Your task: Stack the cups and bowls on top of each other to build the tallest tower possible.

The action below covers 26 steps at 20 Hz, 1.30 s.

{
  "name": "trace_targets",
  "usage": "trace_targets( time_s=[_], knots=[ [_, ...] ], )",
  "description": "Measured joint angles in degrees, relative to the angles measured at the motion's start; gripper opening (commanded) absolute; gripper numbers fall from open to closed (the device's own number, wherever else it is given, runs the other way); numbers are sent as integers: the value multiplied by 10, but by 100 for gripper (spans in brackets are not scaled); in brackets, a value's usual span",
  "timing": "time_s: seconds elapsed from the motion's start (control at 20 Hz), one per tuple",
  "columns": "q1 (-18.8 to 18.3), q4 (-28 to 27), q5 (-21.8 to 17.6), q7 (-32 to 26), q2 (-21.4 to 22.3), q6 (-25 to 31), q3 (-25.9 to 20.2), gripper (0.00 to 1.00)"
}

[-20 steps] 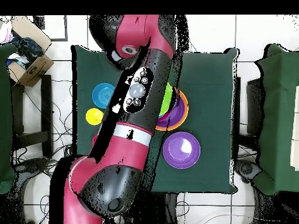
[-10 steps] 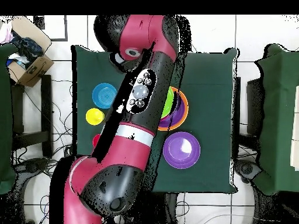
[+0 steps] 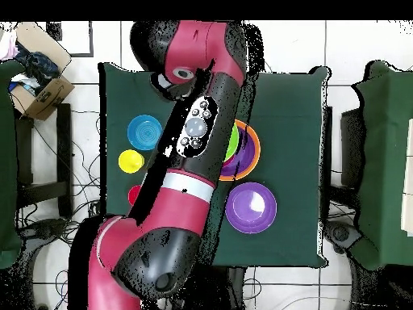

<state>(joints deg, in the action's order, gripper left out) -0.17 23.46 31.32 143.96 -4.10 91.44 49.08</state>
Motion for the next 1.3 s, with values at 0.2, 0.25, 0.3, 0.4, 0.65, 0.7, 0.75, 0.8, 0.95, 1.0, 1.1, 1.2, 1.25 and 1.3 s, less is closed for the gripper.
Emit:
trace_targets(
  time_s=[0.2,0.25,0.3,0.4,0.65,0.7,0.75,0.8,0.95,1.0,1.1,1.2,1.25,1.3],
  knots=[
    [0,0,-2,0,0,-12,-2,0],
    [0,0,-3,0,0,-15,-2,0],
    [0,0,-4,0,0,-17,-2,0],
    [0,0,-4,0,0,-21,-2,0],
    [0,0,-4,0,0,-23,-2,0],
    [0,0,-4,0,0,-23,-2,0],
    [0,0,-4,0,0,-23,-2,0],
    [0,0,-4,0,0,-23,-2,0],
    [0,0,-8,0,0,-23,-2,0],
    [0,0,-12,0,0,-23,-2,0],
    [0,1,-18,0,0,-23,-2,0],
    [0,2,-25,0,1,-23,-2,0],
    [0,4,-31,0,2,-23,-3,0],
    [0,6,-32,0,2,-23,-3,0]
  ],
)
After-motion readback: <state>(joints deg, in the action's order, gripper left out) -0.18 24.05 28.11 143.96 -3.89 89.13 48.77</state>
